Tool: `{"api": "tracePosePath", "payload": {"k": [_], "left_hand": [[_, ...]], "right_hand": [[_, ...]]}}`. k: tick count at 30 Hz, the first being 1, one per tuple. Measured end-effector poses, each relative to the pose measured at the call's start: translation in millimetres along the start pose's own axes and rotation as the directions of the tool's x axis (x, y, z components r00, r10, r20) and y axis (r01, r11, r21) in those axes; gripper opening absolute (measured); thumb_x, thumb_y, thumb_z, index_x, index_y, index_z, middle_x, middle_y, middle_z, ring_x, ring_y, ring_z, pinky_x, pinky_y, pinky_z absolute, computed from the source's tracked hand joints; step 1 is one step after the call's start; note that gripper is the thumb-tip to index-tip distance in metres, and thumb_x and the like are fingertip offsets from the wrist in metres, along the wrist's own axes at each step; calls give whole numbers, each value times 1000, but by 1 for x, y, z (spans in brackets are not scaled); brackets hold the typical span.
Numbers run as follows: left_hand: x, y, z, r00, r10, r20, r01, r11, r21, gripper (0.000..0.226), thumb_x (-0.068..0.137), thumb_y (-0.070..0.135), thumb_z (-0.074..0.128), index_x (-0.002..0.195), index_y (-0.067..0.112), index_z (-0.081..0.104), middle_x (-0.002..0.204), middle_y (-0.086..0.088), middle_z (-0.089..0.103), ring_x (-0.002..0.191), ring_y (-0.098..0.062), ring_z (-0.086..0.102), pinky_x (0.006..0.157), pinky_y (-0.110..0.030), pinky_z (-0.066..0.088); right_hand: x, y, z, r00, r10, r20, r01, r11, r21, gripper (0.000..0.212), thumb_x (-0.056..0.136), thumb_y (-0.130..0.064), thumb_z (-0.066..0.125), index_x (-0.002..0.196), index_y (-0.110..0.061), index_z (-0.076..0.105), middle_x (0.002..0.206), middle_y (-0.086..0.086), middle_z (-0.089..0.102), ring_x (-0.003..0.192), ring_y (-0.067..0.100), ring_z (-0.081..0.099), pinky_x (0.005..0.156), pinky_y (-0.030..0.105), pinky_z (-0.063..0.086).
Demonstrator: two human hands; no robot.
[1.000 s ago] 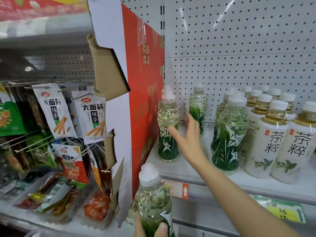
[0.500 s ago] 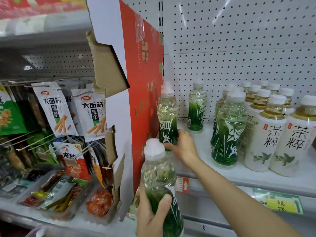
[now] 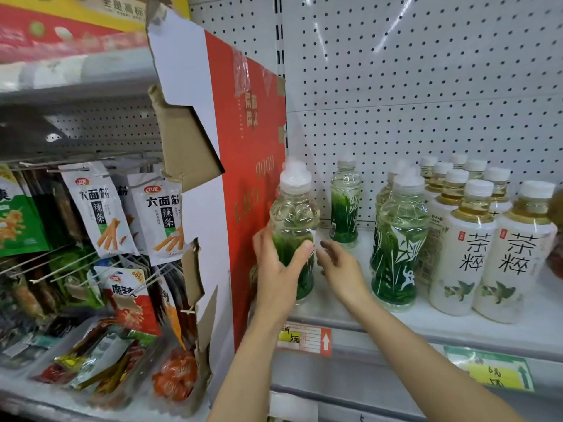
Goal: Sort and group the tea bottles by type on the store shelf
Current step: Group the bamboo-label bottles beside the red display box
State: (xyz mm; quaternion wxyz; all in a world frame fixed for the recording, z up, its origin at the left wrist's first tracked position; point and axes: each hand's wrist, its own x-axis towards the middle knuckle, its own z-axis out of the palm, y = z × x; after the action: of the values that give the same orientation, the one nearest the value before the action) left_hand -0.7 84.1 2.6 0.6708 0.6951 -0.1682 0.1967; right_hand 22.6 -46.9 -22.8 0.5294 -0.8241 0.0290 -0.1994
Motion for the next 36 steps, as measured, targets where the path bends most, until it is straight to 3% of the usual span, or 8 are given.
{"api": "tracePosePath", "payload": {"k": [3,10,15,19,23,26,29,36], "left_hand": [[14,-18,7,999,-43,-22,44,996,76,63,89,35,71,145,25,43,131,9,43,123,-8,47,112,-40,40],[28,-34,10,996,-60,-61,68,987,145,62,92,28,68,148,21,41,132,10,41,127,-8,42,109,-29,35],[17,-40,4,996,-63,-62,70,989,127,87,78,25,83,149,29,33,142,17,44,132,0,43,107,-22,37],[7,-41,5,984,-106,-146,124,985,123,74,64,27,93,121,28,46,114,16,64,104,7,61,83,-14,50],[9,-38,3,990,-61,-130,97,953,289,62,75,40,83,128,29,54,121,7,57,111,-9,57,95,-33,50],[-5,-39,4,991,-12,-133,65,910,409,75,88,38,72,152,28,35,137,0,54,126,-18,53,106,-41,46],[-10,-33,4,992,5,-128,47,915,400,78,92,38,66,155,27,22,142,-2,56,127,-22,55,104,-44,48],[3,-39,11,994,-20,-106,73,847,527,61,94,37,62,143,9,37,132,-14,59,118,-34,58,94,-40,44]], "right_hand": [[-16,6,-2,995,-94,24,94,996,7,20,104,-29,44,118,-26,57,106,-3,66,101,14,64,93,37,53],[-23,8,6,964,-234,128,246,965,-88,62,88,-51,60,140,-19,50,133,-5,57,118,9,57,97,27,50],[-23,12,15,959,-278,47,282,946,-159,59,82,-23,76,136,-18,52,124,-7,57,109,8,57,98,27,47],[-26,11,21,957,-289,-16,280,940,-195,59,79,-16,77,133,-15,53,120,-1,57,101,13,59,91,28,51],[-34,12,18,944,-325,-55,310,932,-190,59,77,-15,78,130,-16,54,109,-8,52,96,10,57,86,21,48],[-40,17,19,931,-363,-31,351,916,-196,64,82,-16,75,140,-16,48,124,-4,52,108,10,55,96,28,49],[-43,18,21,923,-384,-37,366,901,-235,60,87,-16,69,142,-14,47,132,-2,55,121,13,50,105,27,42],[-58,26,9,881,-474,-21,451,850,-273,45,86,-13,60,131,-16,60,117,-2,64,106,14,59,92,26,49]]}}
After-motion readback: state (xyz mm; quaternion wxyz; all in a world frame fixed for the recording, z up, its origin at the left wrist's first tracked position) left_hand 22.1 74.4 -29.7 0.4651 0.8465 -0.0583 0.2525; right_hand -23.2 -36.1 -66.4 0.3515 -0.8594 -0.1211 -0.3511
